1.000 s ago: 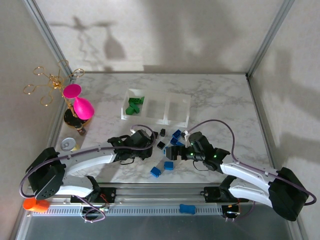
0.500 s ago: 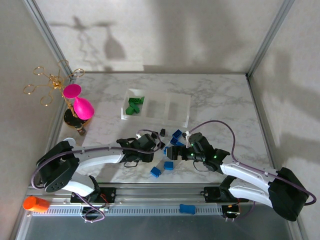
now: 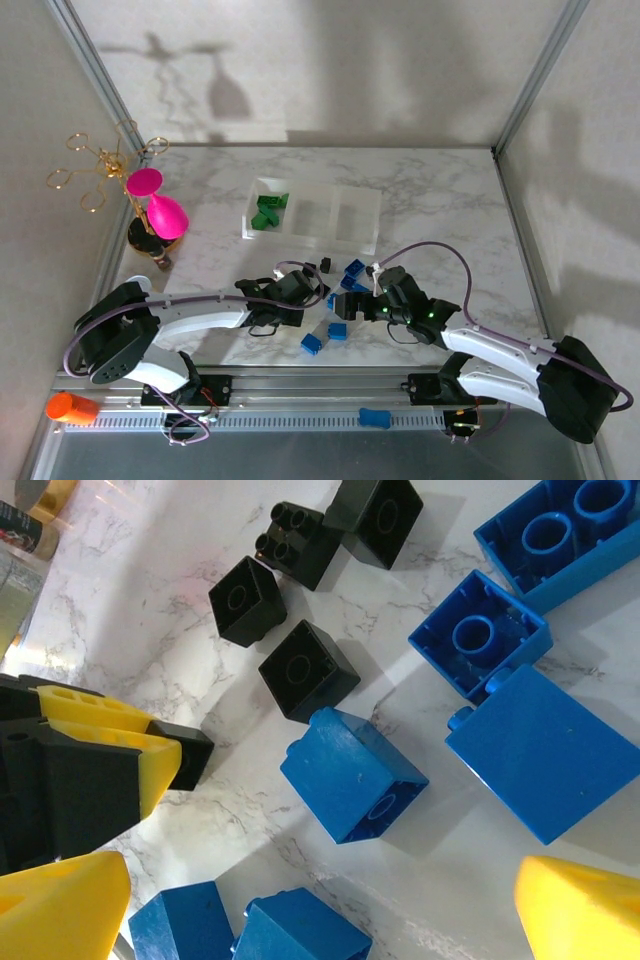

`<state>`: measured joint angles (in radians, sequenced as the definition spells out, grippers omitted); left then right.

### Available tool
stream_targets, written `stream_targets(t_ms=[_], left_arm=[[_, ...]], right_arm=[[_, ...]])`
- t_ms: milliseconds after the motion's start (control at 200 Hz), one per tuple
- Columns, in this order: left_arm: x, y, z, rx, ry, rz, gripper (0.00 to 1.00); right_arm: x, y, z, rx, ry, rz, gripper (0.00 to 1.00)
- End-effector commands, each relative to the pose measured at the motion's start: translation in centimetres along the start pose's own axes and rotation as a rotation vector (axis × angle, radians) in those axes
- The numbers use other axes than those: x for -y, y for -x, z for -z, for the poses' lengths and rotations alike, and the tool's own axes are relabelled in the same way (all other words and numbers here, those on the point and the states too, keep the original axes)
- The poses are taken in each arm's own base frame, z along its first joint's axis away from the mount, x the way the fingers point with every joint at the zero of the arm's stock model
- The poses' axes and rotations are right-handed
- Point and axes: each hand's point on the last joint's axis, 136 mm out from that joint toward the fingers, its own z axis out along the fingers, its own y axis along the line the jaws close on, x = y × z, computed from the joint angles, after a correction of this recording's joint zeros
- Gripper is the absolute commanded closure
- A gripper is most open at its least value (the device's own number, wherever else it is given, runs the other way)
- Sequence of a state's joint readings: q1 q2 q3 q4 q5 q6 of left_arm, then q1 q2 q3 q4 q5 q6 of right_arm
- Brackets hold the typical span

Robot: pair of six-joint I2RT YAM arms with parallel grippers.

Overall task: Sort the legos into containers by color
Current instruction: Pick up the lego from the middle-left of the table, then place the lego in the container.

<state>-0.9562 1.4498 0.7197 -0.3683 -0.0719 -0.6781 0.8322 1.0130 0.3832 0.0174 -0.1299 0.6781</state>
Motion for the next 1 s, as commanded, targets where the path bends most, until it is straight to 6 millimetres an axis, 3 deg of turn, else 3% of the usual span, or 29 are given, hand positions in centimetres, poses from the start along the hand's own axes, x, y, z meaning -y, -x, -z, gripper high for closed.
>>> stream_targets(t_ms=[0, 230, 375, 526, 616, 776, 996], left_arm=[[-0.8, -0.1, 0.4, 0.011, 0.043, -0.008, 0.70], [0.3, 4.3, 3.8, 0.131, 0.042, 0.008, 0.69], [1.0, 9.1, 6.0, 0.225, 0.038, 0.026, 0.68], [0.8, 14.5, 6.6, 0.298, 0.070, 0.049, 0.68], [0.8, 17.7, 6.2, 0.333, 0.082, 0.063, 0.68], [0.3, 22.0, 3.2, 0.343, 0.123, 0.070, 0.66], [-0.2, 24.7, -1.8, 0.323, 0.166, 0.066, 0.66]], right_arm=[[-0.3, 0.5, 0.5, 0.033, 0.004, -0.001, 0.01], [-0.6, 2.5, 1.0, 0.071, 0.002, -0.055, 0.01], [-0.1, 4.4, 1.5, 0.098, 0.011, -0.120, 0.01], [0.8, 6.5, 2.3, 0.147, -0.028, -0.136, 0.01], [1.2, 7.4, 2.6, 0.170, -0.044, -0.143, 0.01], [1.7, 8.7, 3.0, 0.225, -0.040, -0.170, 0.01], [1.6, 9.1, 2.8, 0.233, -0.027, -0.182, 0.01]])
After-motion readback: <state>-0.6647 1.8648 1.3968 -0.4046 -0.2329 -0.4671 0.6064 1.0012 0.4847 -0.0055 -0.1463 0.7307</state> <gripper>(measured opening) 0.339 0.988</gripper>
